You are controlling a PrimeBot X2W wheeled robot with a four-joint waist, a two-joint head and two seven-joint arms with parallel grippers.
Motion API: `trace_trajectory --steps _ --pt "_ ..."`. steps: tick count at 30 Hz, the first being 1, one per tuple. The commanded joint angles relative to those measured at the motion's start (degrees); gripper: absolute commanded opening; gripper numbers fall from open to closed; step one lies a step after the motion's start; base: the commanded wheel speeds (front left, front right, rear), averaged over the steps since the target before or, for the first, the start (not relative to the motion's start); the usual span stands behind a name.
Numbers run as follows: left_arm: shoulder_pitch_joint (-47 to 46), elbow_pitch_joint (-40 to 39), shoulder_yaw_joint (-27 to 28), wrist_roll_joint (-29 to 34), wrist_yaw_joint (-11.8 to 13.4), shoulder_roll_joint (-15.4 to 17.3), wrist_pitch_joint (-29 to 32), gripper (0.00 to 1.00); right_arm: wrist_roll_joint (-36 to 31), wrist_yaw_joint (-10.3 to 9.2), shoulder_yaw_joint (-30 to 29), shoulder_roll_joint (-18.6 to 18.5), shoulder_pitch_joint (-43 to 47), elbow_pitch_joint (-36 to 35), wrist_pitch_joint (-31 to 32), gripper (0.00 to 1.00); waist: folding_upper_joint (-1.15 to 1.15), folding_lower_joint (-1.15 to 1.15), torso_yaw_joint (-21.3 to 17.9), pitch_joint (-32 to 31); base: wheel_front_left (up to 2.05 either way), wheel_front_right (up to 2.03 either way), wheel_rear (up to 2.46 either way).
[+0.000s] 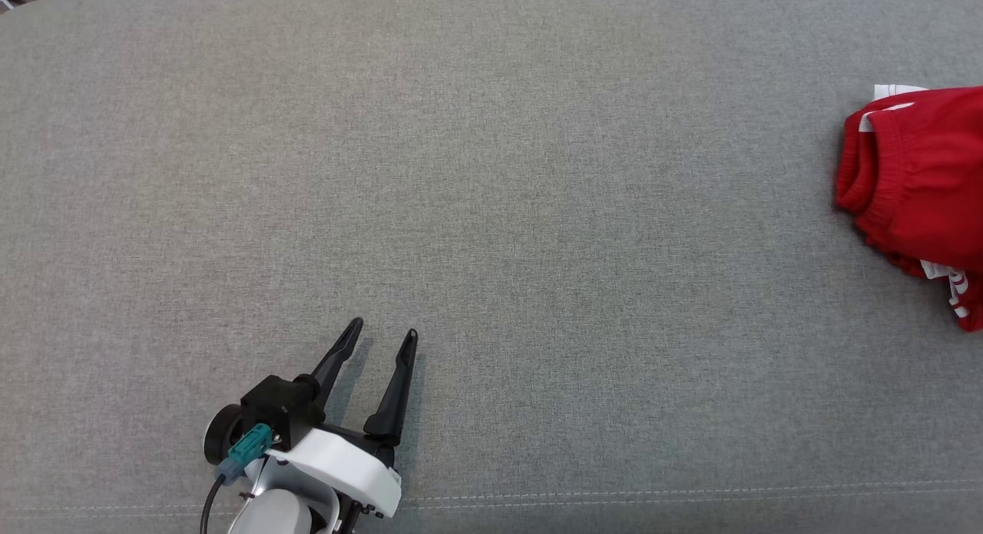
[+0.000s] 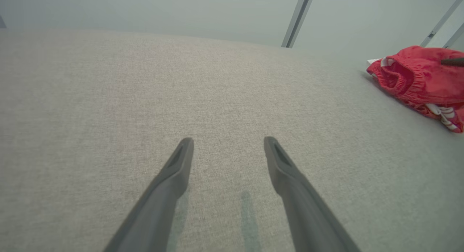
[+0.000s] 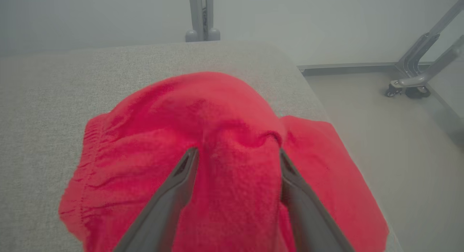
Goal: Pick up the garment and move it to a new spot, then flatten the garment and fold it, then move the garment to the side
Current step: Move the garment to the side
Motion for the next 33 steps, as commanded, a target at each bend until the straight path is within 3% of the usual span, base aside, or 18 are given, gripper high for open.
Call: trace_trajectory --steps 1,2,7,10,14,22,27,33 --pt "-1.5 -1.3 1.4 -0.5 -0.4 1.0 -0.3 1.0 -1.8 0.22 -0.4 -3.7 -0.8 0.2 -2.1 1.0 0.0 0.0 0.0 0.1 0.0 0.0 0.0" --pt "-1.5 -1.3 1.4 -0.5 -0.4 1.0 -0.3 1.0 -1.8 0.22 -0.4 -3.7 -0.8 0.2 -2.1 1.0 0.0 0.0 0.0 0.1 0.0 0.0 0.0" --pt "-2.0 -1.8 2.1 -0.4 -0.4 1.2 -0.3 1.0 -7.8 0.22 -7.0 -10.8 -0.8 0.5 -8.0 1.0 0.0 0.0 -0.4 0.0 0.0 0.0 0.0" --pt "-2.0 -1.9 2.5 -0.1 -0.4 1.2 -0.3 1.0 -12.9 0.22 -11.9 -10.2 -1.5 0.5 -10.2 1.0 0.0 0.0 -0.7 -0.7 0.0 0.0 0.0" --pt "-1.8 -2.2 3.5 0.3 -0.4 0.9 -0.3 1.0 -19.7 0.22 -19.0 -6.1 -2.5 -3.6 -10.6 1.0 0.0 0.0 -1.0 -2.0 0.0 0.0 0.0" --pt "0.3 -2.4 6.9 1.6 -0.4 0.5 -0.3 1.0 -35.8 0.22 -35.2 8.7 14.0 -27.5 -10.6 1.0 0.0 0.0 -0.9 -5.9 0.0 0.0 0.0" --pt "1.7 -2.6 9.4 2.9 -0.4 0.2 -0.3 1.0 -41.3 0.22 -38.1 16.9 23.5 -37.8 -10.6 1.0 0.0 0.0 0.3 -8.3 0.0 0.0 0.0" --pt "3.5 -2.7 12.8 5.6 -0.3 0.0 -0.3 1.0 -43.1 0.22 -38.5 21.8 30.6 -43.3 -10.6 1.0 0.0 0.0 1.2 -10.5 0.0 0.0 0.0"
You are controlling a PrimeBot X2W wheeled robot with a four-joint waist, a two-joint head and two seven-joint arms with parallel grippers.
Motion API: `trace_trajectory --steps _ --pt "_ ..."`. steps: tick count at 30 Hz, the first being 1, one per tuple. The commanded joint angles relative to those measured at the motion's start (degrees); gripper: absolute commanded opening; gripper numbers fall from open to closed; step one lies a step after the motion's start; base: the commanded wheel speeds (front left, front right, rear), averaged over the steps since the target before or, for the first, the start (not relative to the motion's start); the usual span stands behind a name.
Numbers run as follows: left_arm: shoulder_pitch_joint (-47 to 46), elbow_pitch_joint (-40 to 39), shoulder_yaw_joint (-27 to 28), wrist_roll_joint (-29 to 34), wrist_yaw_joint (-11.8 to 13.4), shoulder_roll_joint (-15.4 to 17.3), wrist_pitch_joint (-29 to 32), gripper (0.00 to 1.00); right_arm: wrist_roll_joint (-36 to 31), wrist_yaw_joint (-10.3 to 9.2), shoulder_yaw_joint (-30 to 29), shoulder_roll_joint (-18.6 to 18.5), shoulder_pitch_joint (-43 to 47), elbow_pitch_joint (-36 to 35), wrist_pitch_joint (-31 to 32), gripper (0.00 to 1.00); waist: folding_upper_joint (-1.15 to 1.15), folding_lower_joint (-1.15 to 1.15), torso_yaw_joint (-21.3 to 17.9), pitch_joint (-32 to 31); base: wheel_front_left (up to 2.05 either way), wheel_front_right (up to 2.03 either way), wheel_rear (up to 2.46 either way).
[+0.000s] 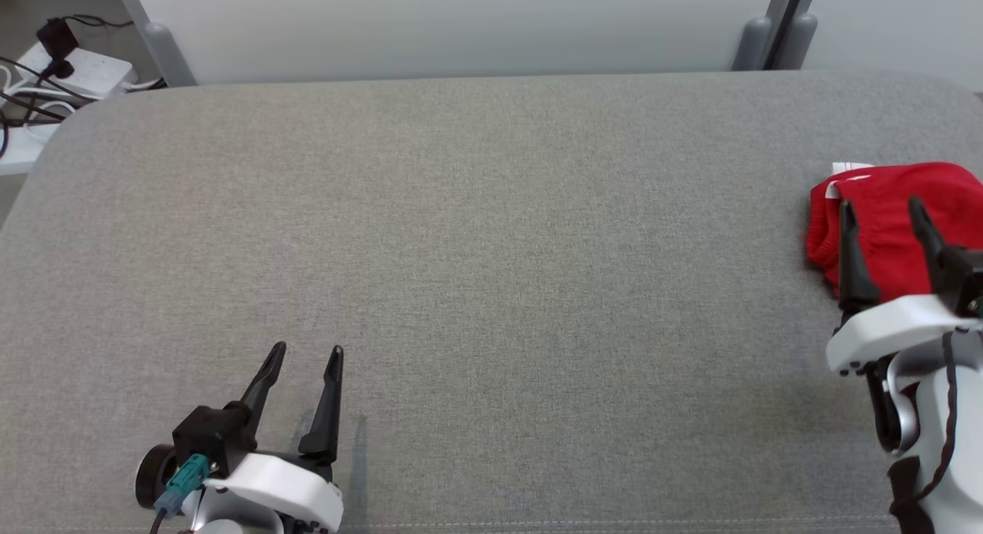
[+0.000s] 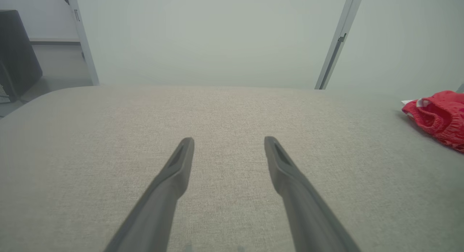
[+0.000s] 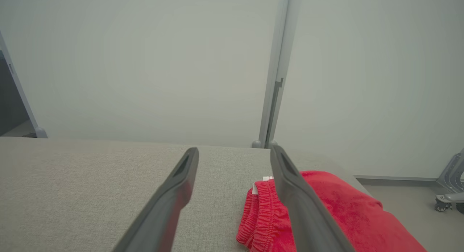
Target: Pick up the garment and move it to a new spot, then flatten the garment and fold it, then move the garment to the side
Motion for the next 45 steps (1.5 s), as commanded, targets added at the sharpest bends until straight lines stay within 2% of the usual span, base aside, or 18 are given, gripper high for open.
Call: trace_trajectory --steps 1,10,20,27,28,34,38,45 --pt "-0.1 -1.6 2.9 1.4 -0.3 0.4 -0.3 1.0 -0.6 0.23 1.3 0.6 1.5 -2.8 -0.7 1.0 0.0 0.0 0.5 -1.1 0.0 0.0 0.0" --pt "2.9 -2.4 7.2 3.4 0.4 0.3 -0.3 1.0 0.3 0.23 2.6 3.3 10.4 -5.7 -0.7 1.0 0.0 0.0 1.2 -4.8 0.0 0.0 0.0" --pt "5.5 -3.8 10.1 5.3 1.7 0.2 -0.3 1.0 0.3 0.23 3.0 4.0 16.7 -9.3 -0.7 1.0 0.0 0.0 1.4 -5.8 0.0 0.0 0.0" --pt "6.0 -5.1 10.7 4.5 1.4 0.2 -0.3 1.0 -0.5 0.23 4.1 4.1 18.4 -10.4 -0.7 1.0 0.0 0.0 1.5 -5.9 0.0 0.0 0.0" --pt "6.8 -3.4 8.9 4.4 1.2 -0.2 0.0 0.0 -0.1 0.0 2.9 4.6 19.1 -9.0 0.0 0.0 0.0 0.0 1.5 -5.9 0.0 0.0 0.0" --pt "7.2 -0.8 9.1 2.9 1.1 -0.6 0.7 0.0 1.5 -0.01 2.6 5.2 20.0 -6.8 0.9 0.0 0.0 0.01 1.5 -5.9 0.0 0.0 0.0" --pt "7.0 -1.0 9.3 0.1 1.0 -0.6 1.5 0.0 4.4 0.0 2.4 5.2 20.0 -7.1 1.8 0.0 0.0 0.13 1.4 -6.0 0.0 0.0 0.0" --pt "6.8 -1.5 9.2 -5.4 0.9 -0.6 2.6 0.0 10.4 0.02 2.6 5.1 20.4 -8.1 2.8 0.0 0.0 0.01 1.2 -5.9 0.0 0.0 0.0"
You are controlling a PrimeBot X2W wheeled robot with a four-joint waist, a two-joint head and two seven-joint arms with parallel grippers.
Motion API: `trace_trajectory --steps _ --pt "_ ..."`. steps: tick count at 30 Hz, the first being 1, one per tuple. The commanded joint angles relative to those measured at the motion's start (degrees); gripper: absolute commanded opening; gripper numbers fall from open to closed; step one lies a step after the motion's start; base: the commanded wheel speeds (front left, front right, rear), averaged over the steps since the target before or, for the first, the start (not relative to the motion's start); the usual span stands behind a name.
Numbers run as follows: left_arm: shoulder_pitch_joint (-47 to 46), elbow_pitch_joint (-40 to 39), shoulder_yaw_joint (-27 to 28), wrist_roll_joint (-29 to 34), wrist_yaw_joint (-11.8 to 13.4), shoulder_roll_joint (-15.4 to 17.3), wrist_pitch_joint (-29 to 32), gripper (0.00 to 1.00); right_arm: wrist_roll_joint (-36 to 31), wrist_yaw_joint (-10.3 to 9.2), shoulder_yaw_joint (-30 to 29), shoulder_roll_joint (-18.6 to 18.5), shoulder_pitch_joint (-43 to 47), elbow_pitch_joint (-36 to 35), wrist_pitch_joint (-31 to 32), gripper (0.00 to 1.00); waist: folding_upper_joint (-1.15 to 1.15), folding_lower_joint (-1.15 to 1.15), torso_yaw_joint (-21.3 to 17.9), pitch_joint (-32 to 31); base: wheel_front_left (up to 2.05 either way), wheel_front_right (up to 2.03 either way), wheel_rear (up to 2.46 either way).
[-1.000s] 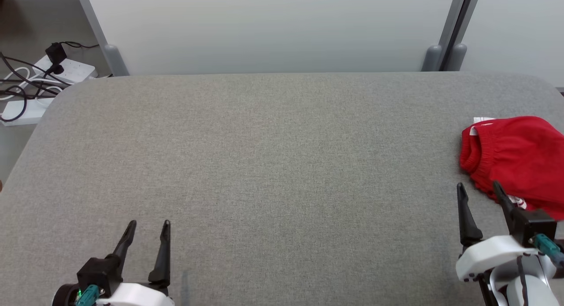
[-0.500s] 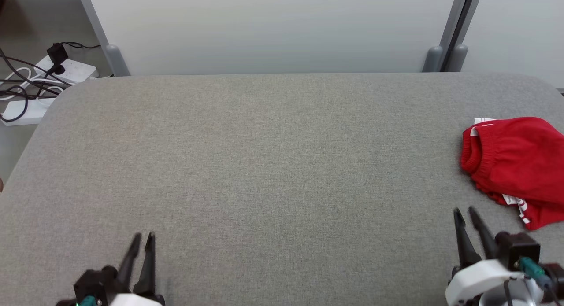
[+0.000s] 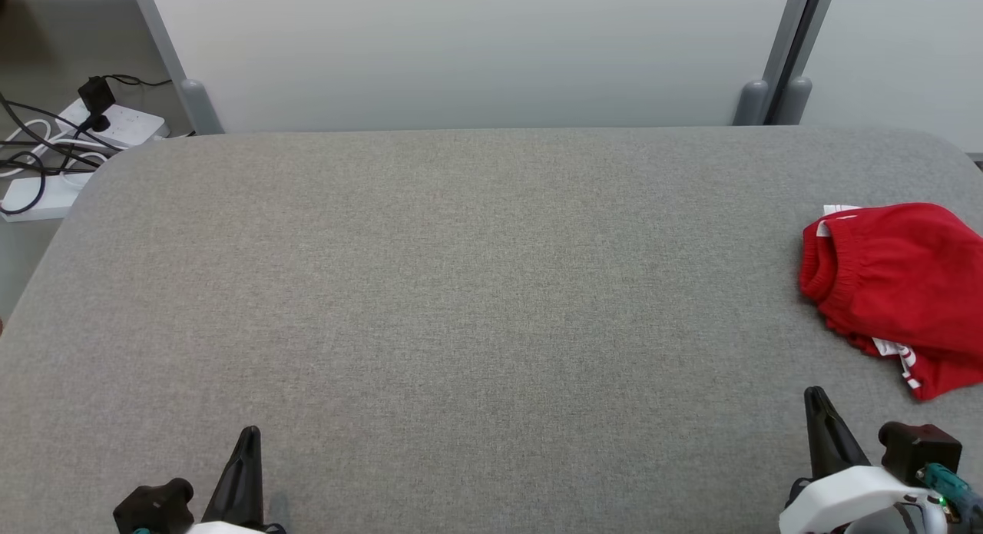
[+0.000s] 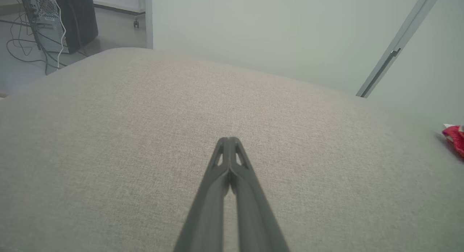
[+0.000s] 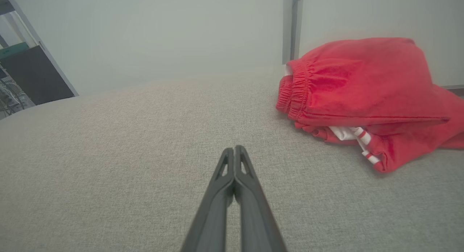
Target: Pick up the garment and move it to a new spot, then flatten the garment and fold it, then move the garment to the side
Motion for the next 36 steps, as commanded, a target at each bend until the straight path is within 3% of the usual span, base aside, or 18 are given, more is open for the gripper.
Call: trace_trajectory --steps 1,36 --pt "-2.2 -1.9 0.3 -2.0 -0.2 0.9 0.1 0.0 2.1 0.03 -0.4 -0.6 -1.8 -2.2 0.3 0.0 0.0 -0.01 0.0 0.0 0.0 0.0 0.0" --pt "-4.0 -3.3 0.8 -25.0 -0.6 1.1 5.8 0.0 26.8 0.1 -1.1 -0.9 -1.4 -5.4 5.8 0.0 0.0 -0.02 -0.8 -0.1 0.0 0.0 0.0"
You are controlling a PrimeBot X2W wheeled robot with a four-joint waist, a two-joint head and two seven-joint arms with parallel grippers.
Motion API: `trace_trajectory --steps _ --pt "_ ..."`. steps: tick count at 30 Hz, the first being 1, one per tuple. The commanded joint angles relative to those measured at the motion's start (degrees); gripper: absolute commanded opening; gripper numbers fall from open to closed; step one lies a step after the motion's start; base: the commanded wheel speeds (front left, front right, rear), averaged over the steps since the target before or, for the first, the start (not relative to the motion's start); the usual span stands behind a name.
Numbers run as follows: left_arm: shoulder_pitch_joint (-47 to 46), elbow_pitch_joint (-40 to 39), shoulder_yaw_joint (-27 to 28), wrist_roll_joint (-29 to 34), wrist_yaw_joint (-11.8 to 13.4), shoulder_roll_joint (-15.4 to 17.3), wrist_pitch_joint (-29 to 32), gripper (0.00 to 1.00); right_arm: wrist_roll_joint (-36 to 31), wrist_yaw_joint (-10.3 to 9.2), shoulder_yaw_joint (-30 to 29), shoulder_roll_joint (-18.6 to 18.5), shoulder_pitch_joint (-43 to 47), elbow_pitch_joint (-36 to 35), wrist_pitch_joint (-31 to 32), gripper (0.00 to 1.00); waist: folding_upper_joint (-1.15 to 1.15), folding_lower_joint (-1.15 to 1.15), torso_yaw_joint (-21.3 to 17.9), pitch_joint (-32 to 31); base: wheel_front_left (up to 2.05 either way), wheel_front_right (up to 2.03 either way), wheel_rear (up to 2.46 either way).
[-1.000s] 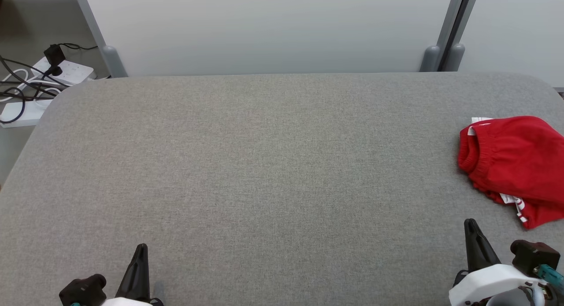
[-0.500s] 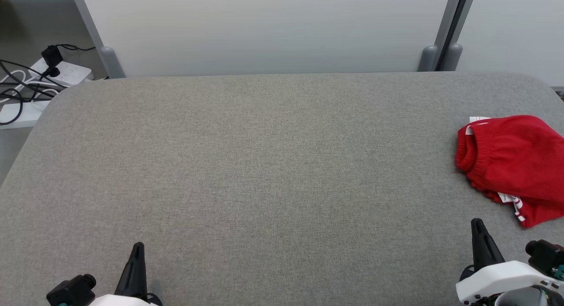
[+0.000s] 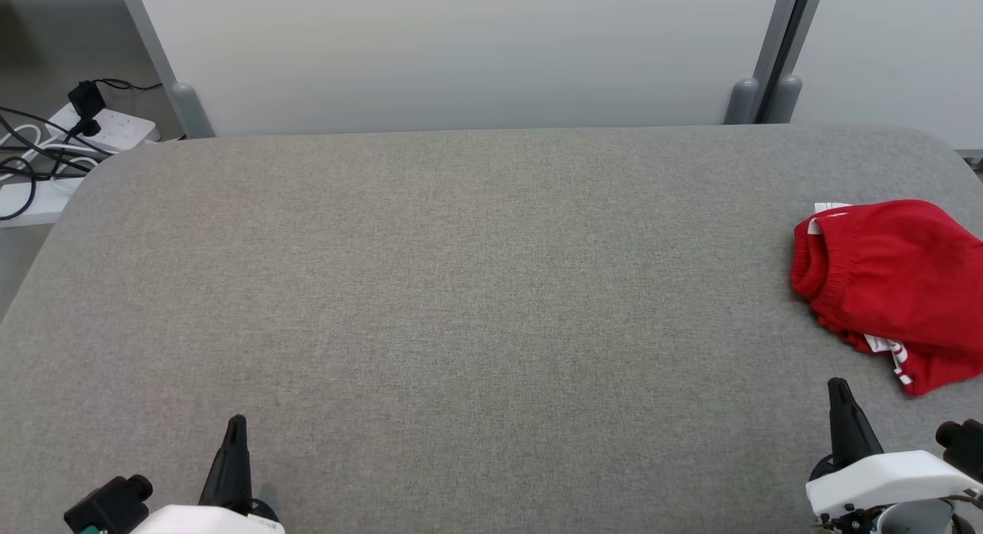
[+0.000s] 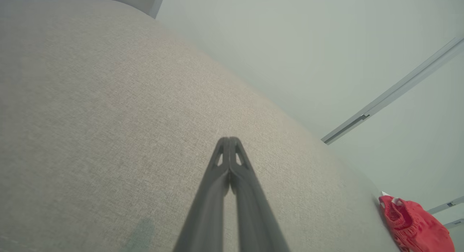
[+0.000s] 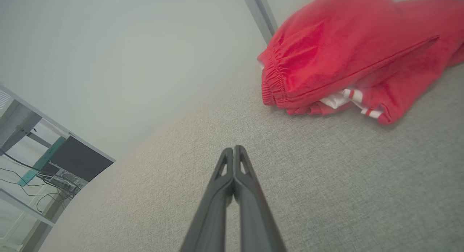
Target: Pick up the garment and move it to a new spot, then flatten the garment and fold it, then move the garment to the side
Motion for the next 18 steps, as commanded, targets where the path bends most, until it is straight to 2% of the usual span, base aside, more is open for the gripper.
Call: trace_trajectory --steps 1,18 --pt "-3.3 -1.9 0.8 -2.1 -0.5 1.0 0.4 0.0 2.4 0.11 0.3 -0.8 -1.4 -2.1 0.6 0.0 0.0 -0.01 0.0 0.0 0.0 0.0 0.0" --pt "-4.3 -2.6 1.1 -13.7 -0.7 1.1 3.3 0.0 14.8 0.14 -0.1 -1.0 -1.3 -3.7 3.4 0.0 0.0 -0.01 -0.4 0.0 0.0 0.0 0.0"
